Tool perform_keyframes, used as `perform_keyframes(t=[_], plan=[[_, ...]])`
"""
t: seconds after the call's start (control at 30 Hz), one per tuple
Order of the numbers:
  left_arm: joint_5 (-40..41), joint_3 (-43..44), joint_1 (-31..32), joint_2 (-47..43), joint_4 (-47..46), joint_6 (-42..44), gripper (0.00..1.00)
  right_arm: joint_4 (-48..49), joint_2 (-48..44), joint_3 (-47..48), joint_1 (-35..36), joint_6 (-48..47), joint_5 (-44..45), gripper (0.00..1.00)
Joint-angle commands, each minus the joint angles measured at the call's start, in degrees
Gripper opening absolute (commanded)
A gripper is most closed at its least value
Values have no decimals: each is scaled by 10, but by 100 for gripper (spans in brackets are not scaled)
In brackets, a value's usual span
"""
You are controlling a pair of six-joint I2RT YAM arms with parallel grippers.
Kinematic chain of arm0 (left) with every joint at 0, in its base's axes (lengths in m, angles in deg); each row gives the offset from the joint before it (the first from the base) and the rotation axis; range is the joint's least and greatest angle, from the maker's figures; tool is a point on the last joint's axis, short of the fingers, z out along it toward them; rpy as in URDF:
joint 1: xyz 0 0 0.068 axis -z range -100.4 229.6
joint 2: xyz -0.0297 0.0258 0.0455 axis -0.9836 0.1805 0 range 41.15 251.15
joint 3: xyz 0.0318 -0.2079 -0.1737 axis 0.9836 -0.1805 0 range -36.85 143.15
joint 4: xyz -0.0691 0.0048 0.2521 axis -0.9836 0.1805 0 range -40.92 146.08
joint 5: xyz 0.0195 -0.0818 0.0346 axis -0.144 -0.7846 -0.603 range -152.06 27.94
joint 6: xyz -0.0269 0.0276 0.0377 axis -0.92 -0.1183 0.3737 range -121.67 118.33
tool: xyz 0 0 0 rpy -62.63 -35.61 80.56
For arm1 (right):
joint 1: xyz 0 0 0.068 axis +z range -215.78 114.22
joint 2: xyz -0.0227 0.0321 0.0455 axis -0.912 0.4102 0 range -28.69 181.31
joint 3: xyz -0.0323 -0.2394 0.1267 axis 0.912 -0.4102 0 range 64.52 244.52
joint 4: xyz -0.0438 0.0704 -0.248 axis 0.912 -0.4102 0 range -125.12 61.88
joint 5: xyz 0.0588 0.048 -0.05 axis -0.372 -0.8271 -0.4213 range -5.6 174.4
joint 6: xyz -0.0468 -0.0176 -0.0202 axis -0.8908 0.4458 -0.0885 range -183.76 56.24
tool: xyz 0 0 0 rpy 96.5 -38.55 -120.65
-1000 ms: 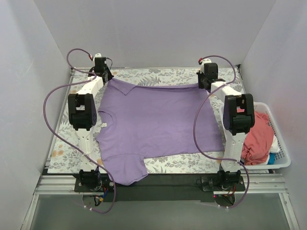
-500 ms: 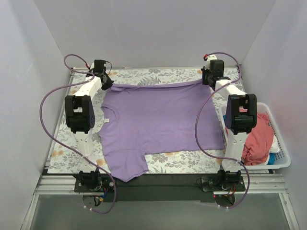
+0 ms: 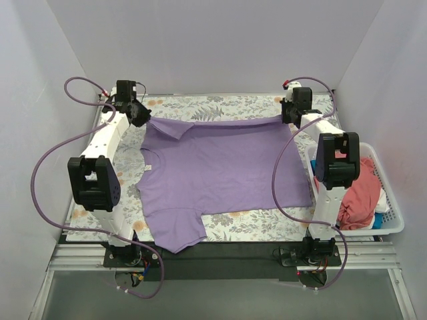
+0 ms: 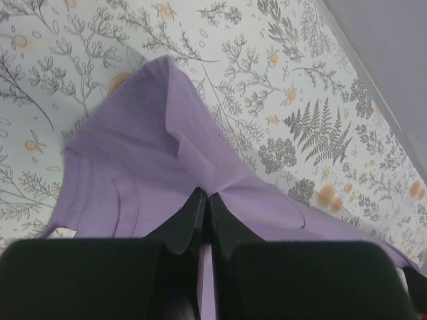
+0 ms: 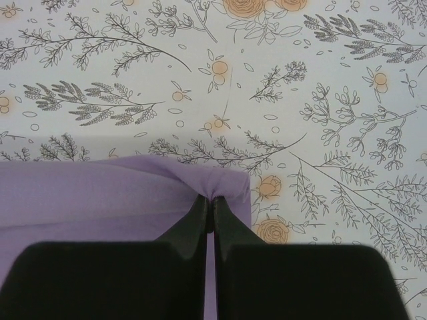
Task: Fold and stack the t-shirts
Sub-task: Fold the tshirt
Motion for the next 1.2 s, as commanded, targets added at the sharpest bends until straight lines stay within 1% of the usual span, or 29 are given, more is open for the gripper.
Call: perform_keyframes(t=[0.0,0.23,0.63,0.67,0.7,0.8,0.93,1.17], plan=[[-14,-42,-3,-46,23,-26,0,-1,-44,-13,-7,-10,11,1],[-30,-103,-3,-93,30,-43,0,-11,-74,-45,-8,-7,24,1],[-62,-163,-3,-158,55,-64,0,-33,-101,-84,-8,18,45,1],[-88,-169,-3,-163,52,-64,0,-35,-101,-86,-8,21,44,1],[-93,-181,-3,-164,51,-65,0,-36,-103,-88,-8,23,41,1],[-95,-194,-3,-173,55,-64,0,-37,-106,-98,-7,35,32,1],[-92,-209,-3,-191,63,-62,0,-43,-109,-106,-9,39,48,1],[-93,-238,-3,-207,70,-55,0,-55,-106,-109,-8,44,49,1]])
